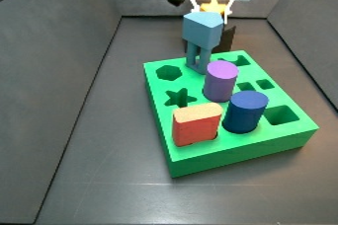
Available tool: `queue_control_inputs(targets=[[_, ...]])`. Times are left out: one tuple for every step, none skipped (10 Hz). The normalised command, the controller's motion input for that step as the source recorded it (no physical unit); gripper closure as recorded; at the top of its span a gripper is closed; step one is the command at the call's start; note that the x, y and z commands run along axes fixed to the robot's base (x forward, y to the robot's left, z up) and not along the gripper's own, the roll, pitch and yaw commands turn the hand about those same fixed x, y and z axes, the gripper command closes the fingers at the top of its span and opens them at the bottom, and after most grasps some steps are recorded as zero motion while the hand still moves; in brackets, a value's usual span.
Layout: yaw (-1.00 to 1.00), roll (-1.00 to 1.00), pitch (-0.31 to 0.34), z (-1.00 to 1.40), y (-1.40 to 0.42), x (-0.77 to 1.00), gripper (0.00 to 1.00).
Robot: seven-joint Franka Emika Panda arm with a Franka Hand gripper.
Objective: Pick up the star object. Move up. Place the star object on the fixture. Regrasp the star object. Move to above the board. Insert the star object.
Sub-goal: Place the star object on the fixture, then regrasp the star object.
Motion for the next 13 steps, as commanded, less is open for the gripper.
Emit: queue_control_inputs(targets=[[0.0, 0.0, 0.0, 0.0, 0.0, 0.0, 0.0], [0.06, -0.11, 0.013, 1.0, 0.0, 0.0, 0.0], [0.06, -0.1, 0.011, 1.0, 0.0, 0.0, 0.0], [0.06, -0.08, 0.015, 1.0, 0.01, -0.01, 0.0], [0.04, -0.04, 0.027, 1.0, 0.01, -0.02, 0.0], [0.03, -0.03, 0.038, 1.0, 0.01, -0.03, 0.0], [0.03, -0.01, 0.051, 0.85, 0.01, -0.03, 0.0], [0.01, 0.0, 0.062, 0.65, 0.01, -0.03, 0.0], [0.0, 0.01, 0.073, 0.45, 0.01, -0.03, 0.0], [-0.01, 0.03, 0.082, 0.19, 0.01, -0.02, 0.0], [0.01, 1.0, 0.06, 0.81, -0.68, 0.14, 0.0], [0.01, 1.0, 0.06, 0.75, -0.66, 0.15, 0.0], [0.01, 1.0, 0.057, 0.64, -0.54, 0.09, 0.0]])
